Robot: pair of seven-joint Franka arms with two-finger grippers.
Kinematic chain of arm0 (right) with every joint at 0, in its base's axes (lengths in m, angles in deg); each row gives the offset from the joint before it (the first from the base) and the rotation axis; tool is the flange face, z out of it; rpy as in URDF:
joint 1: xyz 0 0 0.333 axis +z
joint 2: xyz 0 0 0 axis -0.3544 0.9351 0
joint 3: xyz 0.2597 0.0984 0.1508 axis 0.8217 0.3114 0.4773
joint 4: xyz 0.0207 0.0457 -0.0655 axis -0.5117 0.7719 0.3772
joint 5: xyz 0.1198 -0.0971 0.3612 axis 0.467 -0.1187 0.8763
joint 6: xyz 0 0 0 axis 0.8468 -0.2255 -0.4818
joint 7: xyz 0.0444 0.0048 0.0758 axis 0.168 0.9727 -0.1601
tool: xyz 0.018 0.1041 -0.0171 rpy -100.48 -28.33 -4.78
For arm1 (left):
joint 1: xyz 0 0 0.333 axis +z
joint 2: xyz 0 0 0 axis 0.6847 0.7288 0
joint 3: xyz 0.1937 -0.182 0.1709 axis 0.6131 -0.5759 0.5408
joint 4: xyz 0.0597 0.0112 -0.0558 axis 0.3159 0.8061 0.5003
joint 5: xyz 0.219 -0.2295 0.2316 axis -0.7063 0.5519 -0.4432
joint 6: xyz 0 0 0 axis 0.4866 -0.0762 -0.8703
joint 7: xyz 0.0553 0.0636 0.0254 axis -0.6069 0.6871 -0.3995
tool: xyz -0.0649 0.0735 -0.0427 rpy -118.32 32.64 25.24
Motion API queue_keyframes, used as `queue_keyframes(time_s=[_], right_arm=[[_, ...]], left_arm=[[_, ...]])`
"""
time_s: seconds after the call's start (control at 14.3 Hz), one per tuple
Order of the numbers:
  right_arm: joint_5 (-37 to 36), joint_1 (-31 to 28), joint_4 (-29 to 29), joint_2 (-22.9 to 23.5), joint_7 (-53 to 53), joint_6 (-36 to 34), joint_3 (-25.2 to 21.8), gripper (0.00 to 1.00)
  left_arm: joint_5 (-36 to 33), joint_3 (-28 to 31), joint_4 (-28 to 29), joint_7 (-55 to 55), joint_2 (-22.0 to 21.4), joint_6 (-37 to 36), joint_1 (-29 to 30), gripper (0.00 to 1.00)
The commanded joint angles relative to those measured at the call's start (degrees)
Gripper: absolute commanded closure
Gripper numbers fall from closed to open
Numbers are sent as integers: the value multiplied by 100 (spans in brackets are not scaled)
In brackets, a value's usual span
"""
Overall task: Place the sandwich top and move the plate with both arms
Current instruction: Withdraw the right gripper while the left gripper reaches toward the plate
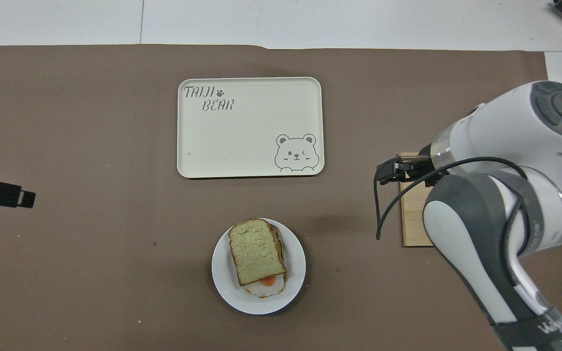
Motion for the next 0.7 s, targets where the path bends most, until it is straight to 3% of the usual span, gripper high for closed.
queue_keyframes(time_s=[0.0, 0.42, 0.63], right_arm=[[-94, -465, 27, -281, -28, -276, 65, 0], [-479, -853, -280, -528, -28, -900, 29, 0], [-533, -915, -350, -642, -28, -1076, 29, 0]], left_arm=[[828, 38, 1403, 115, -531, 748, 32, 0], [2525, 29, 3793, 877, -917, 2663, -29, 0], [3142, 21, 4437, 1293, -979, 2991, -38, 0]])
